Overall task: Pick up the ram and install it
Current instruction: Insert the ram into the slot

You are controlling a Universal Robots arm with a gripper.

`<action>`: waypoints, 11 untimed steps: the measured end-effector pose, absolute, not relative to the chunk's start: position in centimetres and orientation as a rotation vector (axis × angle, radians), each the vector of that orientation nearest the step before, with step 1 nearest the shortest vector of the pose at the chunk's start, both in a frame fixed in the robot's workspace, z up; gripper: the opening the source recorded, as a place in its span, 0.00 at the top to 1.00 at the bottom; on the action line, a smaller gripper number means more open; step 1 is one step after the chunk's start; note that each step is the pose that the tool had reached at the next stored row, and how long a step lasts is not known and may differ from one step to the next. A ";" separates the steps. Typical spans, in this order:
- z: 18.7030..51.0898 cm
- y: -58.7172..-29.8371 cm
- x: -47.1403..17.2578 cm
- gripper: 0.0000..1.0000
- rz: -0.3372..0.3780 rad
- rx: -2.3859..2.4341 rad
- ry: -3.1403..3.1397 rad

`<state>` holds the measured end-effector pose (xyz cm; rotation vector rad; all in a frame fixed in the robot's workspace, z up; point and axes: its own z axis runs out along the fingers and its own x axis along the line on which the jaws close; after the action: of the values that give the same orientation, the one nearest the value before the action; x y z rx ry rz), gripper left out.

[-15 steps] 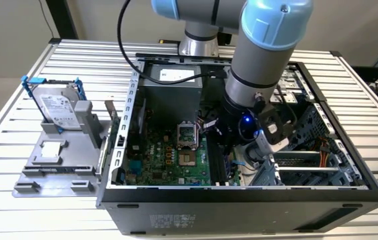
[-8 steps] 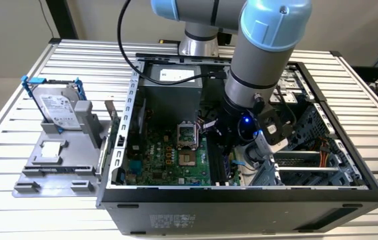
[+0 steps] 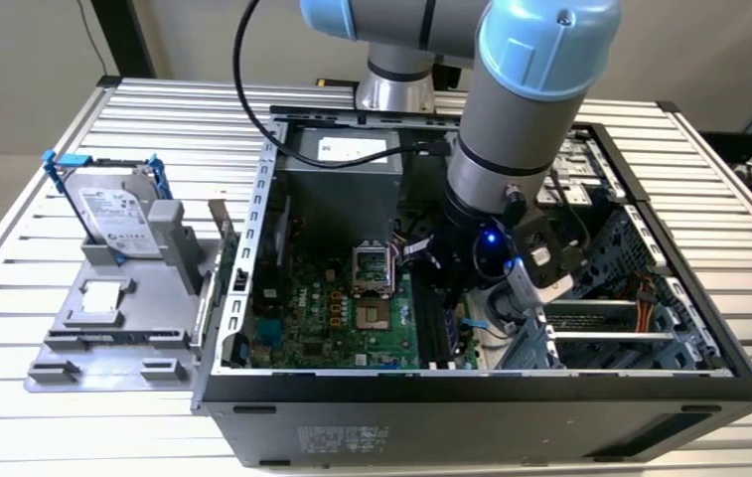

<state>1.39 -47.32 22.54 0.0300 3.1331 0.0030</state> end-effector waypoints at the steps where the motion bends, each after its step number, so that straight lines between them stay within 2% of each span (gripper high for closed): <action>1: 22.7 -47.3 1.4 1.00 0.003 0.030 3.133; 11: 23.5 -47.3 1.4 1.00 0.023 0.045 3.133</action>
<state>1.39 -47.32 23.45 0.0453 3.1329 0.0227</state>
